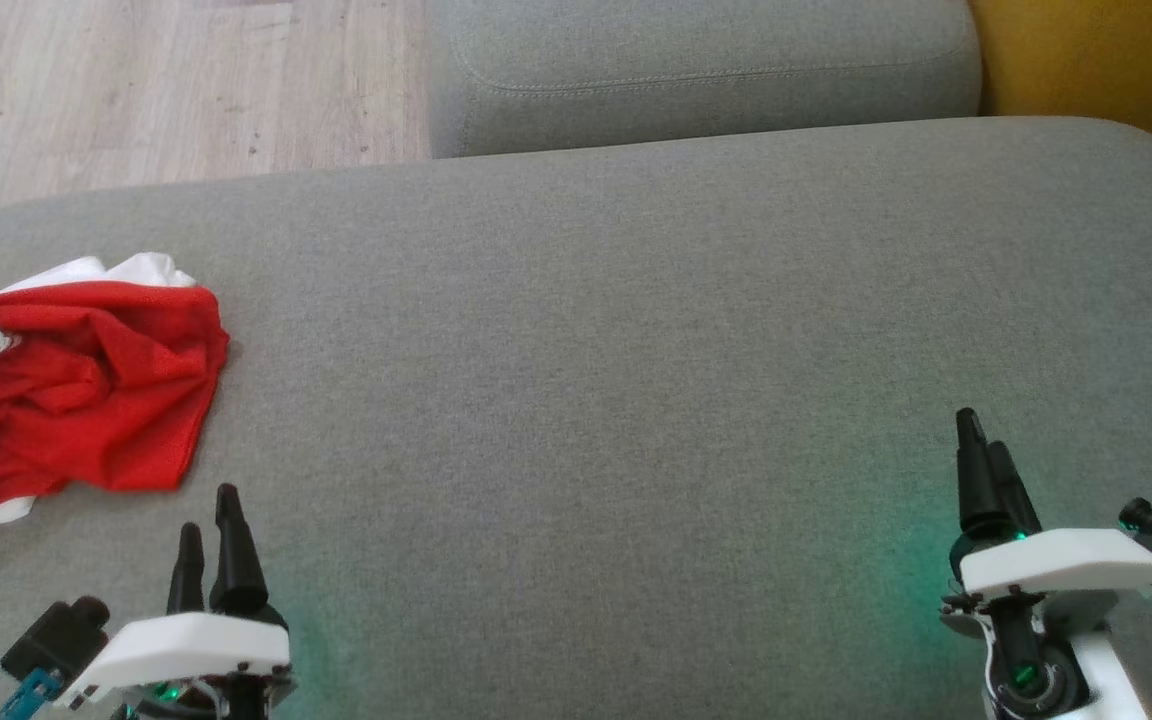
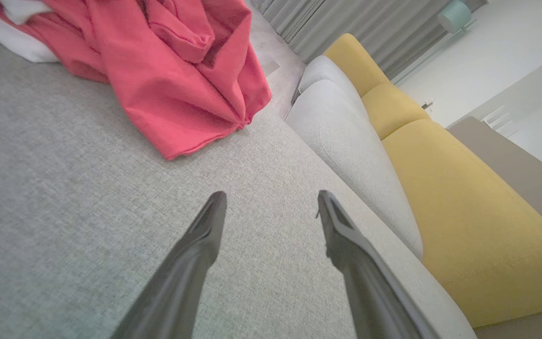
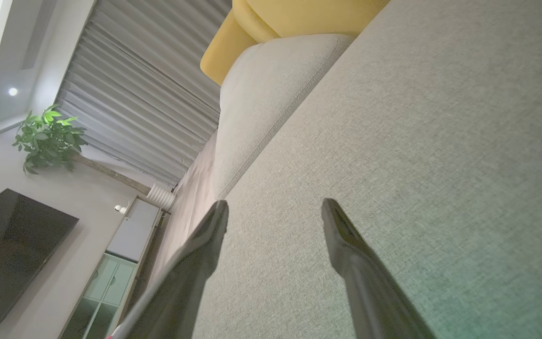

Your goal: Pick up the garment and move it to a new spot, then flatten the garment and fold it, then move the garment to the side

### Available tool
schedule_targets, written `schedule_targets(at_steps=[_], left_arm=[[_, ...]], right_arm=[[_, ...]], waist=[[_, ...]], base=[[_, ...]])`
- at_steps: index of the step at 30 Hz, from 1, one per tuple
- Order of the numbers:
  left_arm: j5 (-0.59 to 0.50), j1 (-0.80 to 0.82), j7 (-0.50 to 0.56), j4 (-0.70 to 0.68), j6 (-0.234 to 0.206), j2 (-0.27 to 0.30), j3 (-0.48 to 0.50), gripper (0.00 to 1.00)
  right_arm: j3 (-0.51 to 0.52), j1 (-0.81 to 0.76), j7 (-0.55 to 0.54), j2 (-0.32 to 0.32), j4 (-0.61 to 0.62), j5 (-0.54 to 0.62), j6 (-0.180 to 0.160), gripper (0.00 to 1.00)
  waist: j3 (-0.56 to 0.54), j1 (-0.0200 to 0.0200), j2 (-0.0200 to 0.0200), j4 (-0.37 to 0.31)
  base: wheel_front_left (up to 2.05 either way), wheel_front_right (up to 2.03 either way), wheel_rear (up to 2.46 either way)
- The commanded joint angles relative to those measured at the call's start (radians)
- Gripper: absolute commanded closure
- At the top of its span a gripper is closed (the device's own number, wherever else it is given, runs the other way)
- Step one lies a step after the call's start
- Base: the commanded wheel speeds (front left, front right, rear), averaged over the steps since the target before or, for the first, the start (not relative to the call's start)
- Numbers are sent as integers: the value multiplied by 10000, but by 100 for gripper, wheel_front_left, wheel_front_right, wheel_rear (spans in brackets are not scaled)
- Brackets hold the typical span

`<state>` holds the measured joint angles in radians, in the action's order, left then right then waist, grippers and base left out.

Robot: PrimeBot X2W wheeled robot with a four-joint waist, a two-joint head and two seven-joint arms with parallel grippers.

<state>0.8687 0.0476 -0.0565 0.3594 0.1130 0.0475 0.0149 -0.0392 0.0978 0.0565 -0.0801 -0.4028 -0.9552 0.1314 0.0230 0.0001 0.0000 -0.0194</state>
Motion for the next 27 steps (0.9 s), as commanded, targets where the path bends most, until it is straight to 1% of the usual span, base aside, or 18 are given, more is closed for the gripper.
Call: schedule_targets(at_steps=[1, 15, 27], left_arm=[[-160, 371, -114, -267, -15, 146, 108, 0], [-1962, 263, -528, -294, -84, 128, 90, 0], [-3696, 207, -914, -170, -175, 150, -95, 0]], right_arm=[[-166, 576, 126, -193, 281, 145, -4, 0], [-546, 611, 538, -242, 204, 1697, -4, 0], [-839, 652, 921, -243, -16, 3419, -5, 0]], waist=[[-1, 0, 0, 2], [45, 0, 0, -102], [112, -1, 0, -104]], base=[[0, 0, 0], [0, 0, 0], [0, 0, 0]])
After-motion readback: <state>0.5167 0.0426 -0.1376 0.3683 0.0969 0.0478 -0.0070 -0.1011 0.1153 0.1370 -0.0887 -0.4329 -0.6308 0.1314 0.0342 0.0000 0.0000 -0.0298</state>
